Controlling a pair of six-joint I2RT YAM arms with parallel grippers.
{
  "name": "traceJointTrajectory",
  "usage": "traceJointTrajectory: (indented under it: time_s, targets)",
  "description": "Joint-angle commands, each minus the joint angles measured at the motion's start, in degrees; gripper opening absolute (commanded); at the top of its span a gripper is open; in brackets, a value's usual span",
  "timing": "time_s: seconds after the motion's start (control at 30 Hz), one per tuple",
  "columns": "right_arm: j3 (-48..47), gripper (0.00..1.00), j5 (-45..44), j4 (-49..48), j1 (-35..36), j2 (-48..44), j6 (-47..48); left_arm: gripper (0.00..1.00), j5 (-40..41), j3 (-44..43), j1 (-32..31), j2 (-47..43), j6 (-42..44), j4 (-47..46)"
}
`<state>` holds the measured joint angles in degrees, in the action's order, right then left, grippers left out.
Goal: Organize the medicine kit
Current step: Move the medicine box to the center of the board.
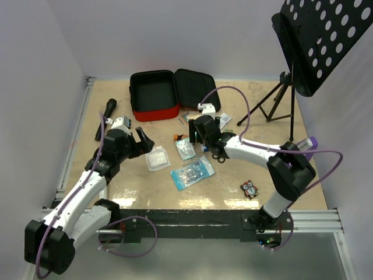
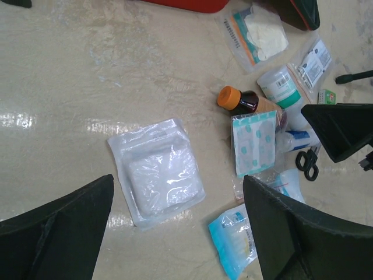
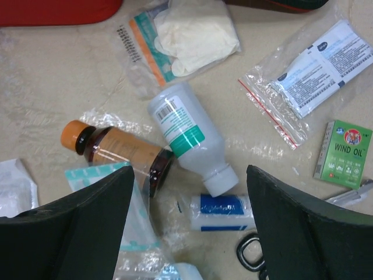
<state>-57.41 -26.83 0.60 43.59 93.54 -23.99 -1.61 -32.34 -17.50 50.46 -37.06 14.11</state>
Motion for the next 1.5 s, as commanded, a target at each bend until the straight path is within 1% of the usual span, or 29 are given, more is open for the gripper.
traceJointTrajectory:
  time_s: [0.0, 0.13, 0.23, 0.3, 0.5, 0.6, 0.73, 0.9, 1.0, 1.07, 1.1, 1.13, 1.2, 1.3, 1.4, 1.43, 1.47]
  targets:
    - [-4.0, 0.79, 0.9, -2.9, -2.2, 3.4, 1.3, 0.96, 5.1, -5.8, 0.1, 1.6, -0.8, -1.2]
    - [-5.1, 0.76, 2.2, -3.4, -3.3, 5.1, 1.8, 0.96, 7.5, -9.1, 1.1, 3.8, -1.5, -1.4]
    - [-5.6, 0.77, 2.6, -3.7, -3.8, 5.7, 2.1, 0.98, 8.5, -12.4, 3.2, 6.9, -3.0, -2.8]
    - [-5.9, 0.77, 3.2, -3.7, -4.0, 6.5, 2.1, 1.00, 8.3, -15.3, 4.6, 10.6, -3.4, -3.6]
    - [-4.7, 0.78, 4.9, -4.2, -4.2, 8.4, 2.1, 1.00, 9.8, -22.8, 7.5, 25.0, -2.7, -4.5]
    - [-3.7, 0.79, 4.9, -4.7, -4.5, 7.5, 1.8, 1.00, 11.7, -27.8, 8.6, 32.0, -1.5, -4.4]
    - [-3.2, 0.82, 5.6, -4.3, -4.6, 6.3, 1.2, 1.00, 14.0, -35.9, 10.1, 41.0, -0.4, -1.2]
    - [-2.4, 0.83, 6.7, -3.9, -4.6, 4.0, 0.9, 0.99, 15.5, -43.8, 11.1, 48.1, 1.0, -1.5]
    - [-1.7, 0.83, 6.6, -3.3, -4.7, 2.4, 1.0, 0.92, 16.1, -49.5, 11.2, 54.2, 2.7, 1.1]
    - [-1.2, 0.83, 6.7, -2.9, -4.6, 0.9, 0.9, 0.85, 16.1, -52.6, 11.2, 57.5, 4.1, 2.8]
    - [-1.0, 0.83, 7.0, -2.8, -4.7, 0.1, 0.9, 0.84, 16.2, -53.5, 11.2, 58.8, 4.4, 3.2]
    - [-0.6, 0.83, 7.1, -2.5, -4.6, -0.6, 0.9, 0.80, 16.0, -54.1, 11.2, 59.5, 5.0, 3.3]
    - [-0.3, 0.83, 7.5, -1.9, -4.6, -1.9, 0.7, 0.75, 16.4, -54.9, 11.2, 61.1, 6.3, 3.5]
    - [0.1, 0.84, 7.8, -1.4, -4.6, -3.4, 0.5, 0.73, 18.6, -56.9, 11.1, 63.4, 7.3, 6.6]
    - [-0.2, 0.84, 7.8, -1.2, -4.6, -4.0, 0.6, 0.72, 18.6, -56.1, 11.1, 64.6, 8.1, 6.8]
    - [-0.2, 0.83, 7.8, -1.2, -4.6, -4.2, 0.6, 0.67, 18.3, -55.6, 11.1, 64.7, 8.1, 6.4]
    - [-0.3, 0.83, 7.6, -1.1, -4.6, -4.2, 0.6, 0.58, 17.8, -54.7, 11.1, 64.7, 8.1, 6.0]
